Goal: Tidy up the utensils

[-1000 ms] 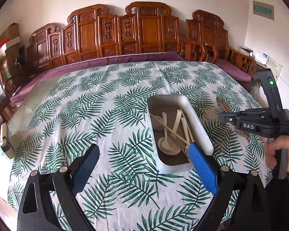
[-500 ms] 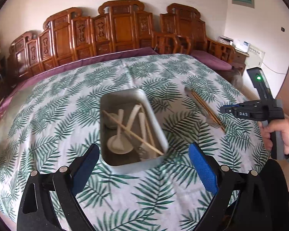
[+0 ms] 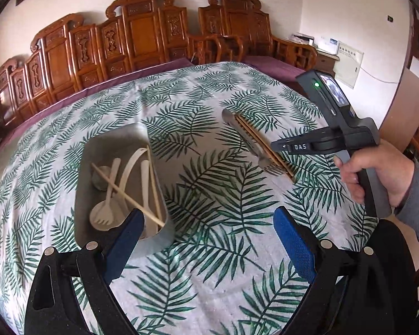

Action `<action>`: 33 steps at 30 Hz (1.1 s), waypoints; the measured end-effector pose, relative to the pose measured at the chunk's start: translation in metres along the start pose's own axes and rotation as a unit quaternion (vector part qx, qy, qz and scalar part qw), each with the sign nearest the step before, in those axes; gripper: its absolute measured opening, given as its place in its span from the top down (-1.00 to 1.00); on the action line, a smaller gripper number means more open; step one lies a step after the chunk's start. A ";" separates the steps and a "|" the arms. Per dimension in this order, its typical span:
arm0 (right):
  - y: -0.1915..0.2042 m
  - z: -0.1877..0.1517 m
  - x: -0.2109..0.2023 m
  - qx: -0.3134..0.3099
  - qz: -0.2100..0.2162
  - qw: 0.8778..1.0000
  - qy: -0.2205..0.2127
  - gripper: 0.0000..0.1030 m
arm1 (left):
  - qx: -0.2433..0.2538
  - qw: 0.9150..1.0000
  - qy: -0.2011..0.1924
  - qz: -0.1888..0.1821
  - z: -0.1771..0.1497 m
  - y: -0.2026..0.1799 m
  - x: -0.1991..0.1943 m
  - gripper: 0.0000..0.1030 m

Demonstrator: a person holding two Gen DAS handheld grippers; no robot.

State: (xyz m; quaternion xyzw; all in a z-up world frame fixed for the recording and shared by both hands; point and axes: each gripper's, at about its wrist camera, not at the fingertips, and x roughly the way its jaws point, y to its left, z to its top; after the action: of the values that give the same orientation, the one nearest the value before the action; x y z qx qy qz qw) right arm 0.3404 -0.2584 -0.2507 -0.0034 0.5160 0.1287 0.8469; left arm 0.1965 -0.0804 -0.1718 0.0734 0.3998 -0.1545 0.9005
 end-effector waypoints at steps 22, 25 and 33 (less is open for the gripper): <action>-0.036 -0.025 -0.021 -0.013 -0.030 0.999 0.010 0.89 | 0.003 1.000 0.017 0.012 0.026 -0.031 0.040 -0.75; -0.042 -0.031 -0.021 -0.014 -0.032 0.999 0.013 0.89 | -0.004 1.000 0.018 0.019 0.033 -0.034 0.052 -0.75; -0.054 -0.032 -0.019 0.000 -0.001 1.000 0.011 0.88 | -0.003 0.999 0.051 0.004 0.059 -0.055 0.096 -0.29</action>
State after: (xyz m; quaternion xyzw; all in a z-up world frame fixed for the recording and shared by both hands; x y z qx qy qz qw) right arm 0.3158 -0.3191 -0.2560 -0.0050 0.5251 0.1280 0.8413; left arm 0.2803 -0.1683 -0.2038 0.0803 0.4454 -0.1463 0.8796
